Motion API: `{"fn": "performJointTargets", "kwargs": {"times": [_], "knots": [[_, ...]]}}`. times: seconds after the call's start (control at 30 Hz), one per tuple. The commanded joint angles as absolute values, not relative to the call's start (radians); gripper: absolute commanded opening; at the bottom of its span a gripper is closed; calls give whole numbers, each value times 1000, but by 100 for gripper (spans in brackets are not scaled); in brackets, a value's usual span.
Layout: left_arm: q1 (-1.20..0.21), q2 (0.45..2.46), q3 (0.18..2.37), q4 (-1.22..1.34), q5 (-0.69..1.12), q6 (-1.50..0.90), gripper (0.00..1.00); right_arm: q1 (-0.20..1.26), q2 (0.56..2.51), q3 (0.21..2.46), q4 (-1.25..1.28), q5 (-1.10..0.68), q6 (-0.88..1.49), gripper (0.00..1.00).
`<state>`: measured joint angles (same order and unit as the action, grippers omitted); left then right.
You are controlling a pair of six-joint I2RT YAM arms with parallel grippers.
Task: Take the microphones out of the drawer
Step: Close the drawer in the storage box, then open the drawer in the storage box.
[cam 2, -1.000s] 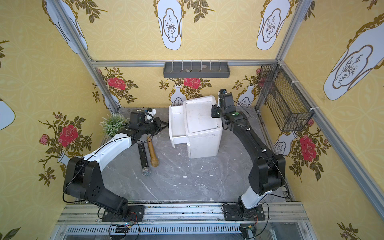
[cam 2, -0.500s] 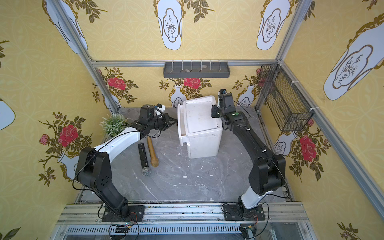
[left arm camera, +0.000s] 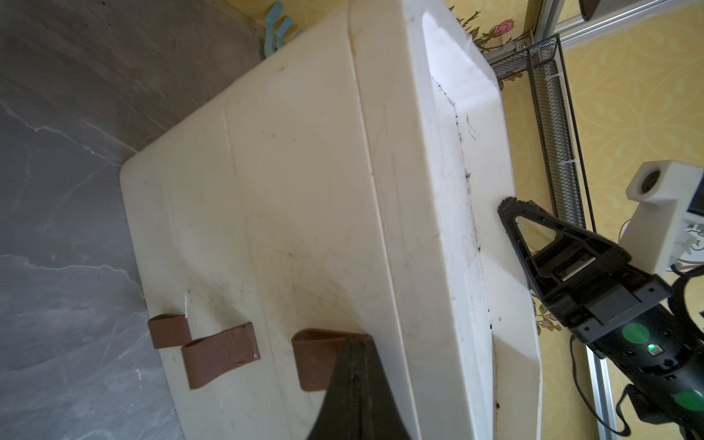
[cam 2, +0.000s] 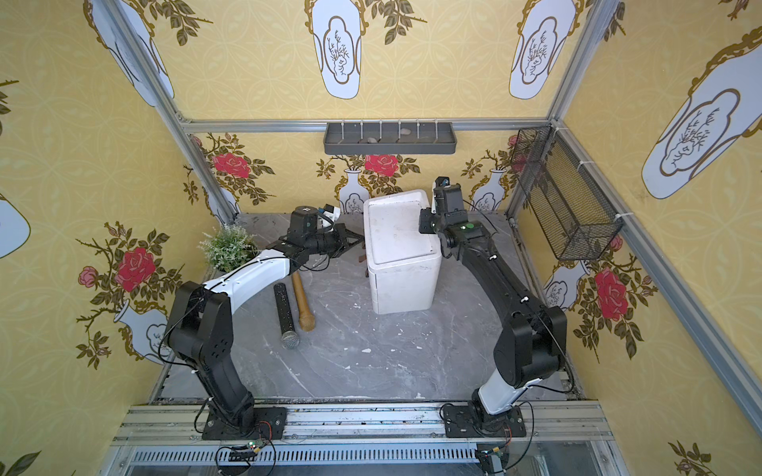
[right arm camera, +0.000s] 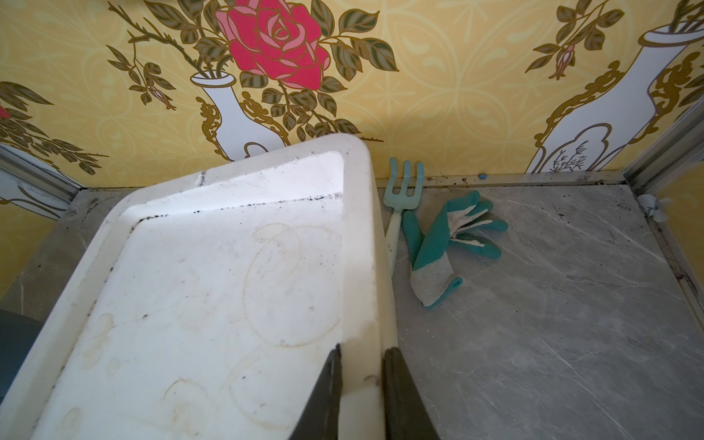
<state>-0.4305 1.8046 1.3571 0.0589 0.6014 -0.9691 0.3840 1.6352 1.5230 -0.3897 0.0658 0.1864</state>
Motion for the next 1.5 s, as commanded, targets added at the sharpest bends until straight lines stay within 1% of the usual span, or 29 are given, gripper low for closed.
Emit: {"fn": "performJointTargets", "kwargs": {"times": [0.0, 0.03, 0.1, 0.17, 0.23, 0.33, 0.4, 0.6, 0.87, 1.0, 1.1, 1.47], "knots": [[-431, 1812, 1352, 89, 592, -971, 0, 393, 1657, 1512, -520, 5, 231, 1], [-431, 1810, 1348, 89, 591, -971, 0, 393, 1657, 1514, -522, 6, 230, 1], [-431, 1803, 1341, 90, 589, -969, 5, 393, 1658, 1514, -522, 5, 230, 1], [-430, 1789, 1326, 92, 582, -968, 16, 393, 1656, 1514, -522, 6, 227, 1], [-417, 1771, 1303, 100, 580, -969, 30, 393, 1656, 1516, -523, 5, 223, 1], [-393, 1743, 1260, 116, 575, -975, 40, 393, 1656, 1519, -526, 7, 218, 1], [-381, 1724, 1228, 128, 574, -979, 42, 393, 1655, 1523, -526, 6, 218, 1], [-354, 1686, 1137, 160, 581, -986, 43, 393, 1659, 1529, -528, 2, 216, 1], [-325, 1689, 1002, 352, 609, -1072, 43, 393, 1663, 1529, -532, -2, 204, 1], [-325, 1743, 947, 537, 638, -1175, 44, 393, 1667, 1533, -538, -5, 202, 1], [-325, 1800, 928, 669, 661, -1250, 48, 393, 1668, 1535, -541, -6, 202, 1], [-342, 1939, 928, 930, 656, -1407, 50, 393, 1673, 1535, -543, -9, 204, 1]]}}
